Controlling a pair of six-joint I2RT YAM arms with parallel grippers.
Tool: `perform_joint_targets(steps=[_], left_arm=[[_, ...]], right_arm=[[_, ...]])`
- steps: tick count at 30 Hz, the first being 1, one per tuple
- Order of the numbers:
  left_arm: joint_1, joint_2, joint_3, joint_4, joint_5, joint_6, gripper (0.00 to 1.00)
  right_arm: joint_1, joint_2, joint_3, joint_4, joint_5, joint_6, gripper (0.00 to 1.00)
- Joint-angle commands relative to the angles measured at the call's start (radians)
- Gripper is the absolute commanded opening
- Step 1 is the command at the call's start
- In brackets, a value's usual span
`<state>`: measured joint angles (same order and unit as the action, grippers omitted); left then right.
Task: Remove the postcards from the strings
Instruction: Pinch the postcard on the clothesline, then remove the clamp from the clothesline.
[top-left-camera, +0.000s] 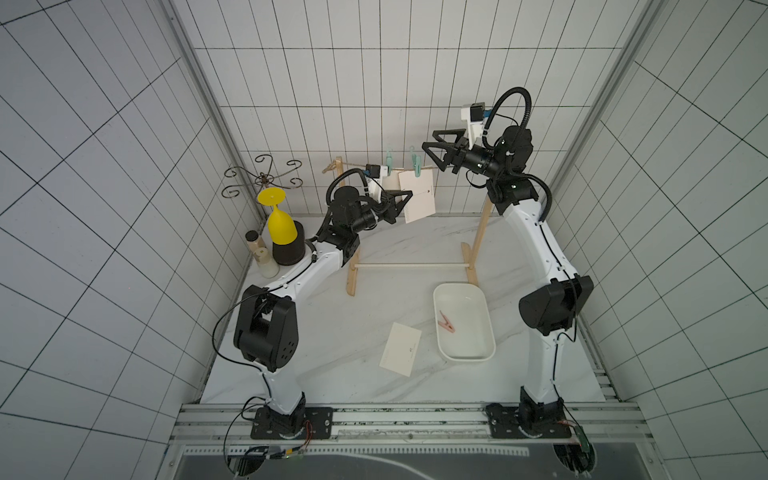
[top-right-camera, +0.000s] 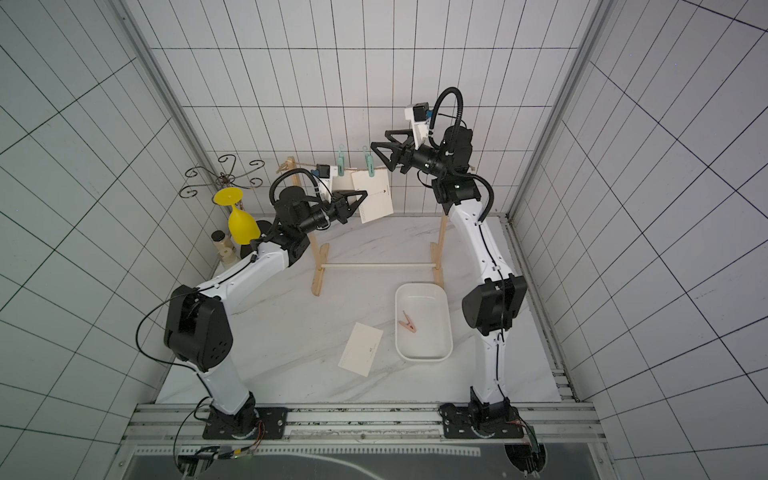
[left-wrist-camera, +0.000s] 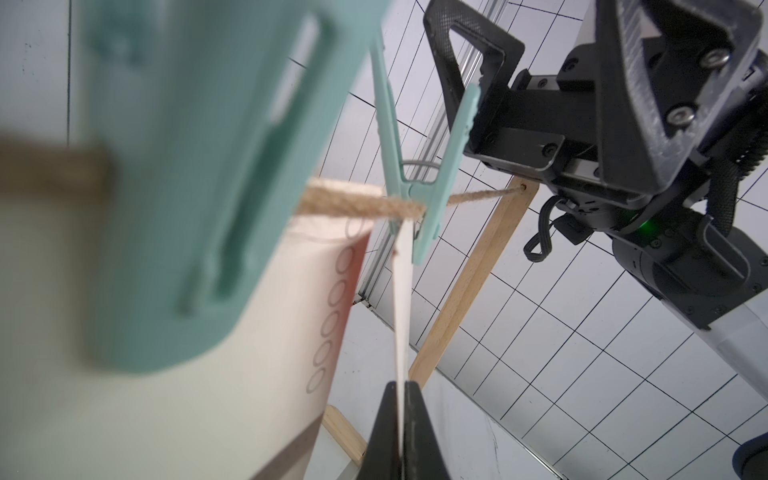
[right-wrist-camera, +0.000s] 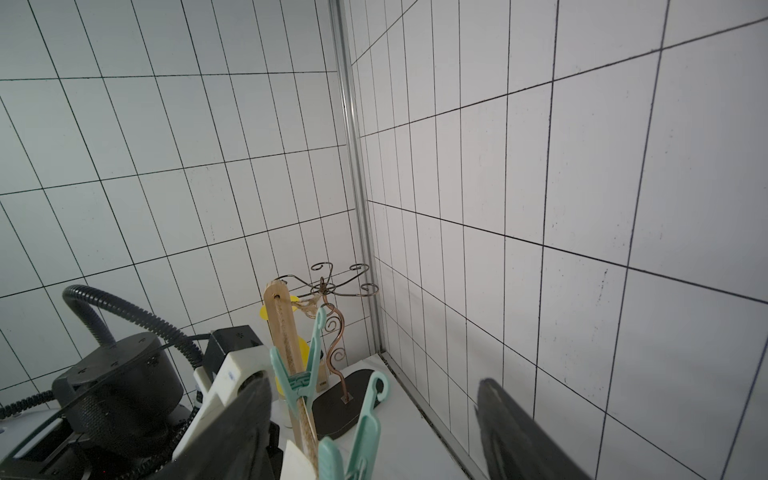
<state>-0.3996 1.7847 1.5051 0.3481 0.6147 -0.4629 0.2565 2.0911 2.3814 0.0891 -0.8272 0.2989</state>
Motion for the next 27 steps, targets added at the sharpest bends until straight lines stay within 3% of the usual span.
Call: perform_joint_targets(steps=[1, 27], left_arm=[[0.008, 0.01, -0.008, 0.025, 0.027, 0.016, 0.0], [0.019, -0.008, 0.023, -0.086, 0.042, 0.132, 0.0]], right_arm=[[0.013, 0.026, 0.068, 0.007, -0.011, -0.018, 0.79], [0.045, 0.061, 0.019, -0.145, -0.084, -0.132, 0.79]])
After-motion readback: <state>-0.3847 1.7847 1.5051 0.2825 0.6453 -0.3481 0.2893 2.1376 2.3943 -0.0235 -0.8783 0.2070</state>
